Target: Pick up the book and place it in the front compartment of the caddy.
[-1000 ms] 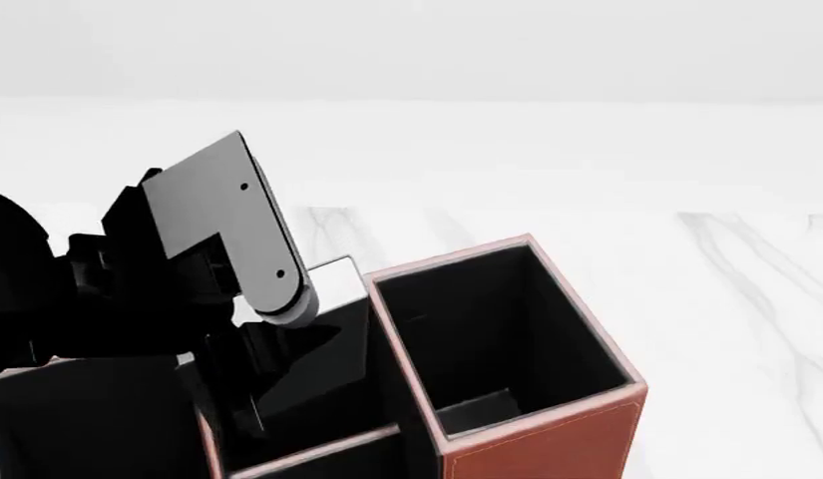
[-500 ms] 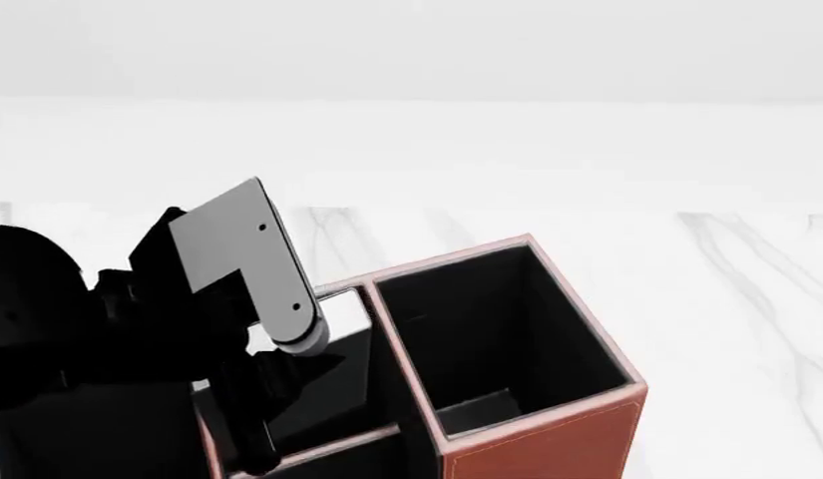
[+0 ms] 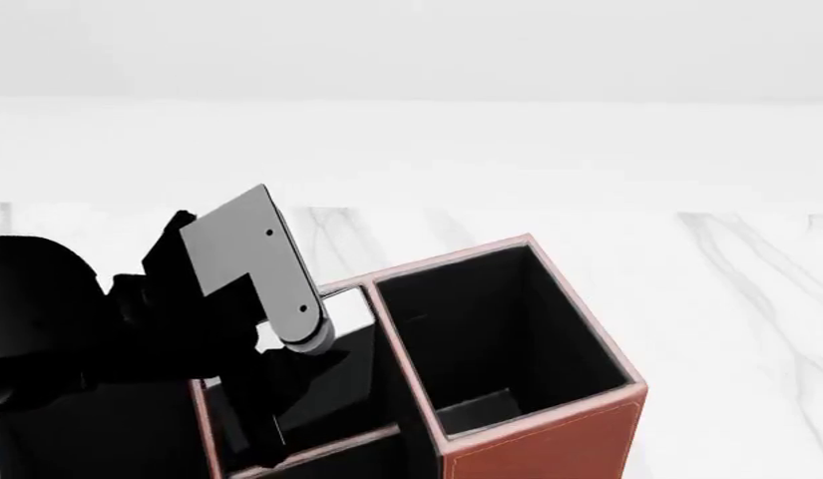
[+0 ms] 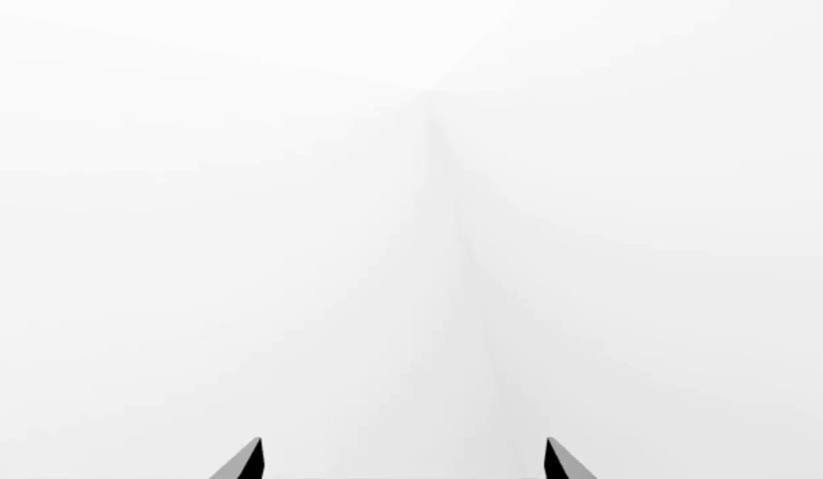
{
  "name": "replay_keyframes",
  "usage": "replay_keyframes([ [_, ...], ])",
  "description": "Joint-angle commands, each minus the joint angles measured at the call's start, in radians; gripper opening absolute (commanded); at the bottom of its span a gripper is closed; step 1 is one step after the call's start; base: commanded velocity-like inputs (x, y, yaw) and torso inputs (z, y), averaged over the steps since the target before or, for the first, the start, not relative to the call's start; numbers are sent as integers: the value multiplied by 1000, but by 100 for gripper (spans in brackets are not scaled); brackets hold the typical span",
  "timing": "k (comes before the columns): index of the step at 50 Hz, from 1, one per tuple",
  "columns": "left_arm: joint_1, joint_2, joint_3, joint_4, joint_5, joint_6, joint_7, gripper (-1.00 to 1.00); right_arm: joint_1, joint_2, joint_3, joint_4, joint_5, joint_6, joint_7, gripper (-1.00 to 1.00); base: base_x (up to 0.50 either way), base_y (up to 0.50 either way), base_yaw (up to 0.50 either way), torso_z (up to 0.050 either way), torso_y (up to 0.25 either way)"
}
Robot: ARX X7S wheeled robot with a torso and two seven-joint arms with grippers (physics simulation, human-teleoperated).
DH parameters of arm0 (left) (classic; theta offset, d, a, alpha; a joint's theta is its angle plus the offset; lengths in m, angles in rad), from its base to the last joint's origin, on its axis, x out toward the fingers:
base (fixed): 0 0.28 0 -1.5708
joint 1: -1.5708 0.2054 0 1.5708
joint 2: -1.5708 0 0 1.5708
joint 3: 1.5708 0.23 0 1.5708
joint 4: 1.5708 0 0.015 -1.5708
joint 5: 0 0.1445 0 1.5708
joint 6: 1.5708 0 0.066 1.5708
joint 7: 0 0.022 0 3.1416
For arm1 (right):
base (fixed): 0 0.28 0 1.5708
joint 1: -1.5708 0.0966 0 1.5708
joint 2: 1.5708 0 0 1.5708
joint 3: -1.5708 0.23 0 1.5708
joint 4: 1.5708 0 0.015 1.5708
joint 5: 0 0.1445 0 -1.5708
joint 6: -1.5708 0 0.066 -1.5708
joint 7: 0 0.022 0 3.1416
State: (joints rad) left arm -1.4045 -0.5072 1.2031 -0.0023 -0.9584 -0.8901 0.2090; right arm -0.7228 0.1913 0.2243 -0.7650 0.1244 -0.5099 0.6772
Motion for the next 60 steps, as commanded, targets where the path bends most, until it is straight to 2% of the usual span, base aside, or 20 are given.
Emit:
replay_keyframes([
  [1,1,11,-12,-26,56,59,-11,-100,-1,-2,2,0,1,2,-5,100,0,0,0,0,0],
  [17,35,54,48,-136,131,104,19,-100,-10,-12,5,-1,2,-8,-17,100,0,0,0,1,1],
  [43,115,191,112,-455,268,306,102,-100,-25,-39,16,-9,4,-16,-46,100,0,0,0,0,2],
  [60,148,245,126,-630,316,403,144,-100,-23,-52,18,-18,-1,-2,-61,100,0,0,0,1,1],
])
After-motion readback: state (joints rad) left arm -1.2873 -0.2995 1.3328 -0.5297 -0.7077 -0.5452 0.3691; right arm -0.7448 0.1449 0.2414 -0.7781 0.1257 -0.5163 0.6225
